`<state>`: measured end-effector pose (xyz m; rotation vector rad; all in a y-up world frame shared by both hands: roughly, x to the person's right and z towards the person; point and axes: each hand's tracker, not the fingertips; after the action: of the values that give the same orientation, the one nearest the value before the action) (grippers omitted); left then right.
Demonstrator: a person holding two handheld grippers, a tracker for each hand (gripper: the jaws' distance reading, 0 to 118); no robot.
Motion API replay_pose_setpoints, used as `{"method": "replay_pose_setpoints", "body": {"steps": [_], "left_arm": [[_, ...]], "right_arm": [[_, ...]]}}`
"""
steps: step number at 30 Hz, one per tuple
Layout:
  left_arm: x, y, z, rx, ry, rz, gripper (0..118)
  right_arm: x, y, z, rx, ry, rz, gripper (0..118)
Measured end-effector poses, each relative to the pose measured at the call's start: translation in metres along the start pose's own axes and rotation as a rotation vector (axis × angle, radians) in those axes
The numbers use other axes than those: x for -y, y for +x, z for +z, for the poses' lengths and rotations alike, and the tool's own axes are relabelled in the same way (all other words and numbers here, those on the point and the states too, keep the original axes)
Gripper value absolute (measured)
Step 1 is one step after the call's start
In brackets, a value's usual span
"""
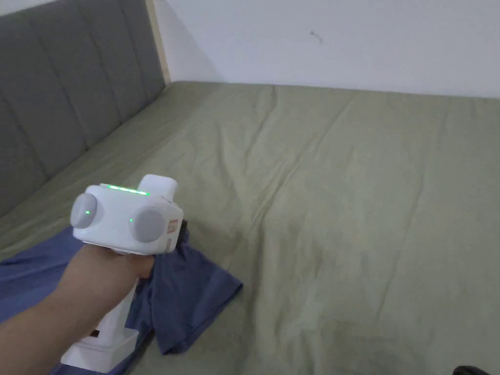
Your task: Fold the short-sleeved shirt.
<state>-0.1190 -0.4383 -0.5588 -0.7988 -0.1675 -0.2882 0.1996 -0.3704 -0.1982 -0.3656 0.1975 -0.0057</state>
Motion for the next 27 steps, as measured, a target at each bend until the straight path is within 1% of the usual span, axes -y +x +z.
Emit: {"method": "replay_pose_setpoints", "body": {"steps": [3,4,6,7,9,11,14,16,19,21,22,25,27], "left_arm": [[-0.040,0.016,0.047,0.065,0.083,0.075,1],[-0.051,0.030,0.070,0.084,0.158,0.032,1],[-0.074,0.080,0.109,0.134,0.252,-0.072,1],[-0.084,0.109,0.131,0.196,0.288,-0.143,1],[-0.098,0.169,0.170,0.361,0.327,-0.154,1],[-0.111,0.233,0.210,0.526,0.363,-0.197,1],[-0.112,0.335,0.242,0.720,0.317,-0.280,1],[-0.097,0.396,0.250,0.807,0.276,-0.306,1],[-0.058,0.491,0.241,0.917,0.162,-0.372,1],[-0.027,0.538,0.227,0.935,0.068,-0.407,1],[-0.012,0.561,0.217,0.917,0.027,-0.419,1],[0.022,0.598,0.187,0.882,-0.031,-0.449,2],[0.033,0.602,0.176,0.875,-0.068,-0.422,2]], "right_arm": [[-0.005,0.012,0.027,0.034,0.035,-0.020,0],[-0.006,0.017,0.038,0.053,0.050,-0.029,0],[-0.008,0.027,0.059,0.086,0.070,-0.042,0],[-0.009,0.033,0.072,0.108,0.077,-0.044,0],[-0.011,0.044,0.099,0.151,0.095,-0.040,0],[-0.011,0.056,0.129,0.220,0.120,-0.037,0],[-0.006,0.074,0.176,0.316,0.149,-0.061,0],[0.000,0.086,0.204,0.378,0.154,-0.080,0],[0.012,0.101,0.239,0.471,0.135,-0.094,0],[0.020,0.108,0.255,0.521,0.123,-0.107,0],[0.024,0.112,0.261,0.538,0.117,-0.114,0],[0.033,0.118,0.270,0.566,0.107,-0.134,0],[0.038,0.121,0.267,0.567,0.106,-0.139,0]]}}
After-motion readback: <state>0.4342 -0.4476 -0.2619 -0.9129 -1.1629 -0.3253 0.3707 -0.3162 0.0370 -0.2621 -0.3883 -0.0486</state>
